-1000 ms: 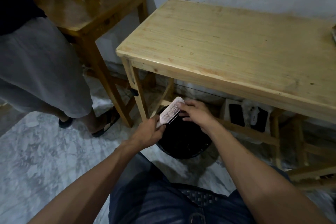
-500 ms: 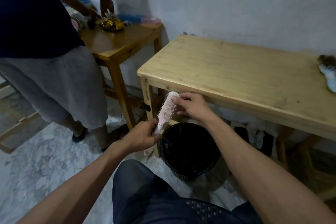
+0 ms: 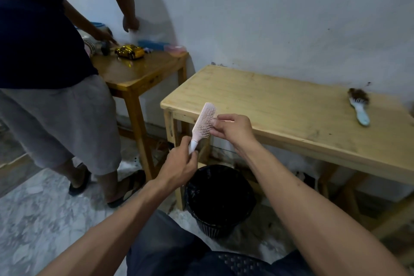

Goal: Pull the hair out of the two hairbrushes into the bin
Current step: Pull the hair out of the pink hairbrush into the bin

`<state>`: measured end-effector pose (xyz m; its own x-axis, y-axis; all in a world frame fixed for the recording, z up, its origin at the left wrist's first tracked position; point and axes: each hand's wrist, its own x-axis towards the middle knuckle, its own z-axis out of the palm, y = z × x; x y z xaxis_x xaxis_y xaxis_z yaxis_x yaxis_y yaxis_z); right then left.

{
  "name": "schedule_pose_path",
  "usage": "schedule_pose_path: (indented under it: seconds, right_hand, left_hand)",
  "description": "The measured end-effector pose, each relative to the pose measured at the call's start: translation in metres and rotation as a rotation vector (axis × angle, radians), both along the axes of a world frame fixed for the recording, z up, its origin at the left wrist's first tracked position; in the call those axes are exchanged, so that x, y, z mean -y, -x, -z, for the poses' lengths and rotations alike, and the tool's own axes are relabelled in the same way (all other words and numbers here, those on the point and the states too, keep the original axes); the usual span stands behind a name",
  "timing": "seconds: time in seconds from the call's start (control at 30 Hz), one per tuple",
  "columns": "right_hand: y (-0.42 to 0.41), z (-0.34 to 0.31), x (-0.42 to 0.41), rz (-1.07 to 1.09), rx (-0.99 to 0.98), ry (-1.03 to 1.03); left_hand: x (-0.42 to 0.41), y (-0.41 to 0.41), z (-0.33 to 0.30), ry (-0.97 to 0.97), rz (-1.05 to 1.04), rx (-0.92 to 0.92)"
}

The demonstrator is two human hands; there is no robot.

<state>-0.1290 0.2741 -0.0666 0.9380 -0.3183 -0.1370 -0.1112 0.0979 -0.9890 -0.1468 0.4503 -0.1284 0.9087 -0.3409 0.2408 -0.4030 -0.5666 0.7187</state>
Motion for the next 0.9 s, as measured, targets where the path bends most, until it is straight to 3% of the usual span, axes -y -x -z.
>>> schedule_pose_path:
  seconds: [0.1,0.27,0.47,0.63,0.9]
  right_hand:
    - [0.005,0.007,-0.006,0.078,0.089,0.149]
    - [0.01,0.014,-0.009,0.009,0.157,0.509]
    - [0.005,0.014,-0.012,0.026,0.106,0.649]
    - [0.001,0.015,-0.019,-0.052,0.069,1.012]
    - [0.004,0.032,-0.027,0.068,0.088,0.938]
  left_hand:
    - [0.002,0.002,0.001,0.012,0.006,-0.01]
    - [0.001,0.004,0.009,-0.026,-0.015,0.037]
    - [0.003,0.009,0.019,-0.151,-0.041,0.151]
    - [0.004,0.012,0.028,-0.239,-0.114,0.195]
    - [0.005,0.012,0.043,-0.237,-0.148,0.265]
